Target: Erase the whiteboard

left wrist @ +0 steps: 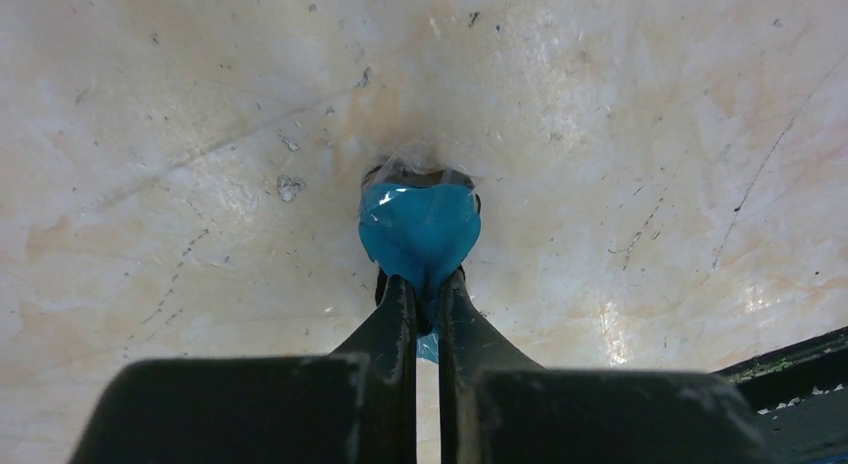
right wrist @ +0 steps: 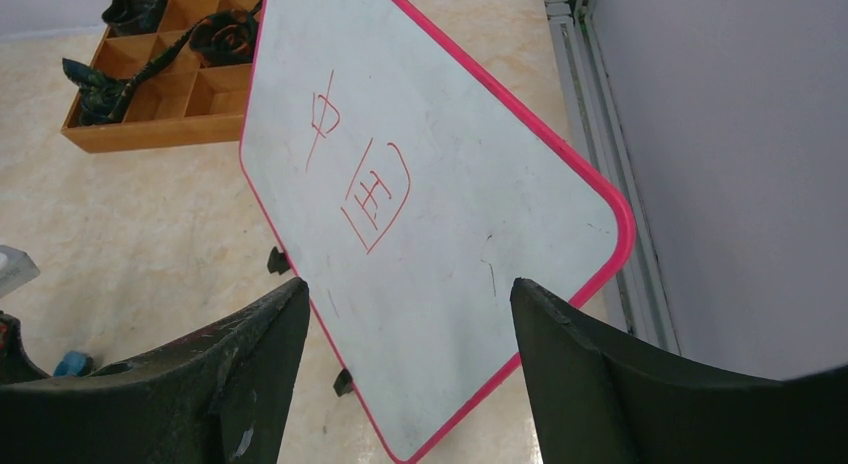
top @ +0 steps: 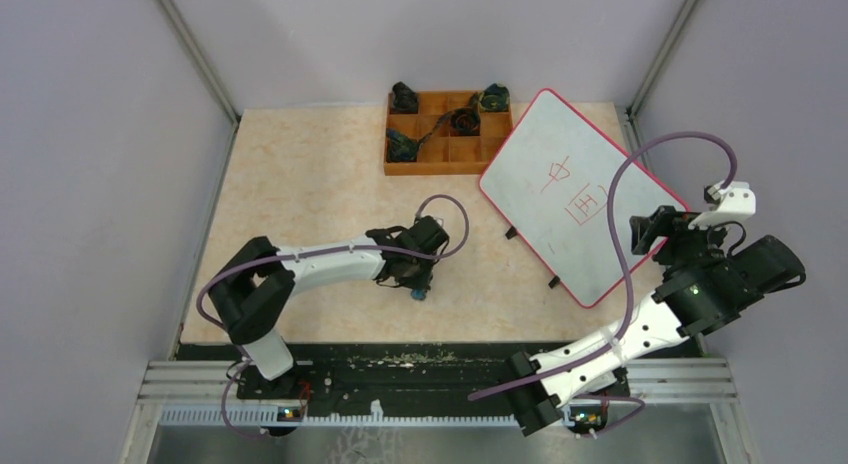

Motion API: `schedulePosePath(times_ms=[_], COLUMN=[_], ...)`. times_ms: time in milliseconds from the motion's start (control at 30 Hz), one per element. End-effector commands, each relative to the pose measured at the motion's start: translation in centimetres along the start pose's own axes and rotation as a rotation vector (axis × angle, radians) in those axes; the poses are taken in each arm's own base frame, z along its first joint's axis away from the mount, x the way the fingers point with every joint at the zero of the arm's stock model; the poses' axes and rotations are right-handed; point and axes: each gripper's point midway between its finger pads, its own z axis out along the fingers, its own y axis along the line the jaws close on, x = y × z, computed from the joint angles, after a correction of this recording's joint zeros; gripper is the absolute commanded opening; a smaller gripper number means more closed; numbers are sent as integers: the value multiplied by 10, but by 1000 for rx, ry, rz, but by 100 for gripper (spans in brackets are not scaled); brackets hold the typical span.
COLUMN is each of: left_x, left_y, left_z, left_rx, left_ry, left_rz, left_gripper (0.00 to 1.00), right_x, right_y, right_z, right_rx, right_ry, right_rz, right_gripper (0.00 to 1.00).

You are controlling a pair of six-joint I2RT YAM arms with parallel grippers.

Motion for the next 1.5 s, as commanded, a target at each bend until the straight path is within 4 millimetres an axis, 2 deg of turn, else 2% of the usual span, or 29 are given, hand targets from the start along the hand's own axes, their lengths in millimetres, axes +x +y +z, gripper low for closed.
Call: schedulePosePath(times_ms=[0, 133, 200, 333, 500, 733, 900, 1167, 1333, 1467], left_x=[-29, -52, -63, -88, -117, -157, -181, -206, -222, -238], left_y=[-7, -7, -3, 1, -6, -35, -57, -79, -92, -107], left_z=[-16, -30, -36, -51, -65, -73, -79, -87, -100, -107], left_rx=[43, 67, 55, 37, 48, 118, 175, 226, 258, 285], left_ry=[-151, -286, -364, -505, -635, -792, -884, -938, -981, -999], left_rz=[21, 55, 70, 100, 147, 242, 260, 280, 288, 304], left_gripper=[0, 0, 0, 0, 0, 3, 4, 5, 6, 6], right_x=[-14, -26, -38, -50, -56, -41, -20, -14, -8, 0], right_y=[-3, -13, -20, -42, -63, -85, -77, -76, -77, -79], right_z=[-2, -5, -7, -7, -4, 3, 11, 25, 34, 41], right_rx=[-3, 11, 20, 29, -3, -48, -110, -191, -230, -256], right_ry=[-9, 40, 67, 136, 211, 309, 357, 326, 335, 345], right_rz=[-62, -72, -89, -98, -122, -135, -181, -177, -150, -124], right_gripper=[73, 73, 73, 73, 72, 67, 65, 63, 63, 57])
